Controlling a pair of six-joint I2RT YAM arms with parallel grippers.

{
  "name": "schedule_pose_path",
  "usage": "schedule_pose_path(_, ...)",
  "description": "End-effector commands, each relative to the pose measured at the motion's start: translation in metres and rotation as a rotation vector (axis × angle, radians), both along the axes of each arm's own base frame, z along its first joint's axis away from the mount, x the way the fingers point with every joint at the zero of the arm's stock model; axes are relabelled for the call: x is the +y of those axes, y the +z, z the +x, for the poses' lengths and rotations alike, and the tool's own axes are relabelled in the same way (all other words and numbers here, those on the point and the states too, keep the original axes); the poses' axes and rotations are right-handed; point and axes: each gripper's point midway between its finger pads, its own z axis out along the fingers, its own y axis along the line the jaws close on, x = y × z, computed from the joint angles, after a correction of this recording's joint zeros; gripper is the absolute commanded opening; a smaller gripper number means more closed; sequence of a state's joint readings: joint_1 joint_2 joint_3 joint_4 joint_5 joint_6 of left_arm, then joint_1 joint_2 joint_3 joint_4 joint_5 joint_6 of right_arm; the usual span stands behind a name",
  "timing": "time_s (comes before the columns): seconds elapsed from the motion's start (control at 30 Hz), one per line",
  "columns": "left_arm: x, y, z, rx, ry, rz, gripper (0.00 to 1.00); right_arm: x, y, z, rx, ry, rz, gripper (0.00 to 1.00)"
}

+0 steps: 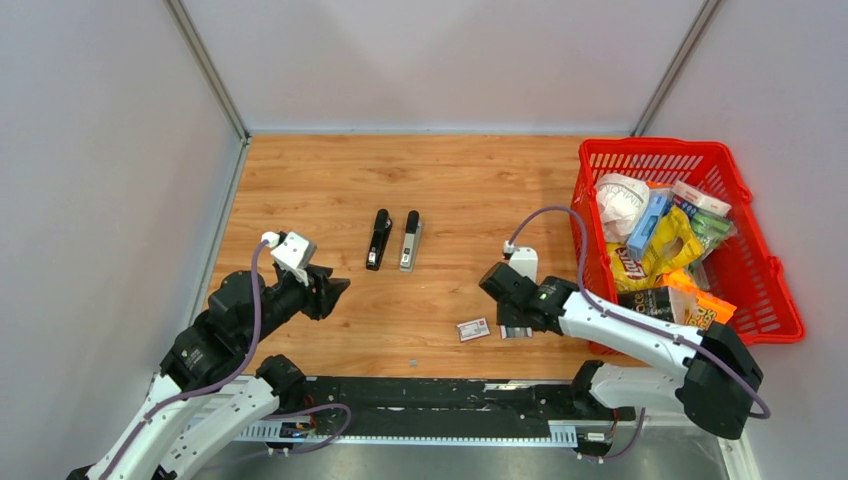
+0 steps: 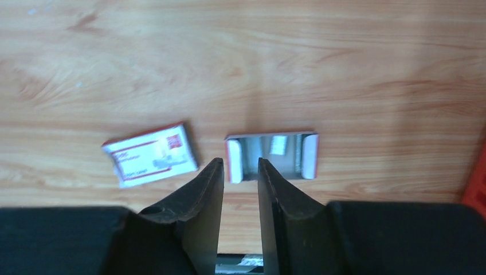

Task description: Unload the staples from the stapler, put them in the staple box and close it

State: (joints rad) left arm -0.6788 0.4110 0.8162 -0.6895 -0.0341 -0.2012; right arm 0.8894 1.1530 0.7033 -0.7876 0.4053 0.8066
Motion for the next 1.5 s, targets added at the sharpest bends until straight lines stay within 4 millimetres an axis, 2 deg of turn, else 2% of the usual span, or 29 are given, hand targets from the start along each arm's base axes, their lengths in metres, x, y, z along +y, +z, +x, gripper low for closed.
schedule_pose_path(0.0,-0.002,0.002,0.002,-0.018,-0.009,0.007,0.52,0.046,0.027,-0.002,-0.061,0.117,0.110,0.32)
schedule_pose_path(0.17,-0.001,0.003,0.002,-0.018,-0.002,0.005,0.52,0.094,0.041,-0.017,-0.080,0.257,0.132,0.34)
schedule_pose_path(0.33,0.002,0.005,0.002,-0.027,0.007,0.000,0.52,0.137,0.037,-0.033,-0.071,0.407,0.119,0.39)
schedule_pose_path(0.47,0.006,0.010,0.001,-0.047,0.026,-0.015,0.52,0.165,0.032,-0.050,-0.041,0.511,0.151,0.41)
schedule_pose_path(0.57,0.010,0.011,0.000,-0.057,0.043,-0.020,0.52,0.183,0.029,-0.063,-0.019,0.591,0.175,0.47)
schedule_pose_path(0.73,0.015,0.013,0.001,-0.068,0.064,-0.025,0.52,0.201,0.023,-0.081,0.006,0.722,0.174,0.53)
schedule_pose_path(0.97,0.018,0.015,0.000,-0.080,0.077,-0.034,0.52,0.204,0.016,-0.097,0.019,0.947,0.145,0.62)
schedule_pose_path(1.3,0.023,0.019,-0.002,-0.100,0.090,-0.047,0.52,0.223,0.001,-0.102,-0.078,1.199,0.041,0.65)
schedule_pose_path(1.47,0.023,0.020,-0.002,-0.105,0.088,-0.048,0.52,0.226,-0.003,-0.108,-0.127,1.326,0.016,0.65)
